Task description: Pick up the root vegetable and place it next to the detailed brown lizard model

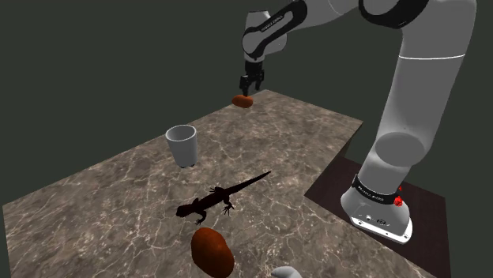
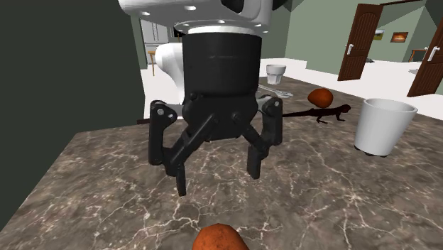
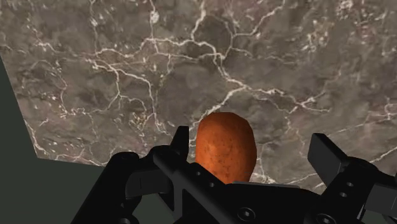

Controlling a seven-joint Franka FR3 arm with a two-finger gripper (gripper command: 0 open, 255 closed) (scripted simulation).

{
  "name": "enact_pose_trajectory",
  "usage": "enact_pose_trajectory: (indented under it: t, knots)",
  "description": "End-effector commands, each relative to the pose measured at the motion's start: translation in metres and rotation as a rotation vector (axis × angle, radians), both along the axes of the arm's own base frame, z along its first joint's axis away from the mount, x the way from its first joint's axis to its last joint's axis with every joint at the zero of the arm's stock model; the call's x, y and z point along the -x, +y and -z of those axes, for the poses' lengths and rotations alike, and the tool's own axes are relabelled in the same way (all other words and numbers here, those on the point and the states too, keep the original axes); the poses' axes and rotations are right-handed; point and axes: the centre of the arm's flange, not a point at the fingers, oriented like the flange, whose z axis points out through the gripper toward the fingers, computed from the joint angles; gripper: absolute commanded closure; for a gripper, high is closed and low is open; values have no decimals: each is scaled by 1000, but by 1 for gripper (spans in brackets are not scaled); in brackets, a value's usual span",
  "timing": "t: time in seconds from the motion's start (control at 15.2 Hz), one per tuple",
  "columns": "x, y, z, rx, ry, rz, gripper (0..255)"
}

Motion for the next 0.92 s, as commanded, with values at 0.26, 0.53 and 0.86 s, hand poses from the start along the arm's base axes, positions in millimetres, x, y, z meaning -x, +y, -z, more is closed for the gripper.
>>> enact_pose_trajectory:
  t: [0.26,0.53,0.86]
  knots:
    - [-35,-13,35,10,-14,0,0]
    - [-38,-15,56,10,-14,0,0]
    - [-38,-15,59,10,-14,0,0]
